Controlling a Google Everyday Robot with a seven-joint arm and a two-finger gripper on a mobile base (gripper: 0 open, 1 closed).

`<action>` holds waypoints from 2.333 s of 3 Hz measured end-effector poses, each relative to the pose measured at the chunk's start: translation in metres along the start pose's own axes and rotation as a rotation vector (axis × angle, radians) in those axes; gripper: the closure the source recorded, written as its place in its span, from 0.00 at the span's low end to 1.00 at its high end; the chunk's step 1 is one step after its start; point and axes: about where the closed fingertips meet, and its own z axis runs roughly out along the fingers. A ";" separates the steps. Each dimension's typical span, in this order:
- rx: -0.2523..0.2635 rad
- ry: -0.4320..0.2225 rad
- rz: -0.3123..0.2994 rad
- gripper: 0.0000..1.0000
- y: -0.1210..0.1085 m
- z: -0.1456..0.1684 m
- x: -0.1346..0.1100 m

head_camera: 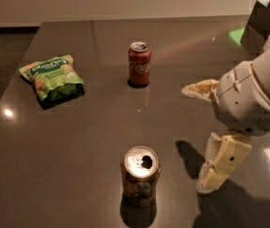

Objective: Pick orange can

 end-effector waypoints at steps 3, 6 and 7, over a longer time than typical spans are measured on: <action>-0.033 -0.154 -0.069 0.00 0.048 0.040 -0.068; -0.075 -0.190 -0.098 0.66 0.054 0.056 -0.088; -0.085 -0.186 -0.101 0.97 0.037 0.036 -0.094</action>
Offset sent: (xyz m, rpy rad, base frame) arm -0.0512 0.0905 -0.0174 0.1658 -0.0104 0.1008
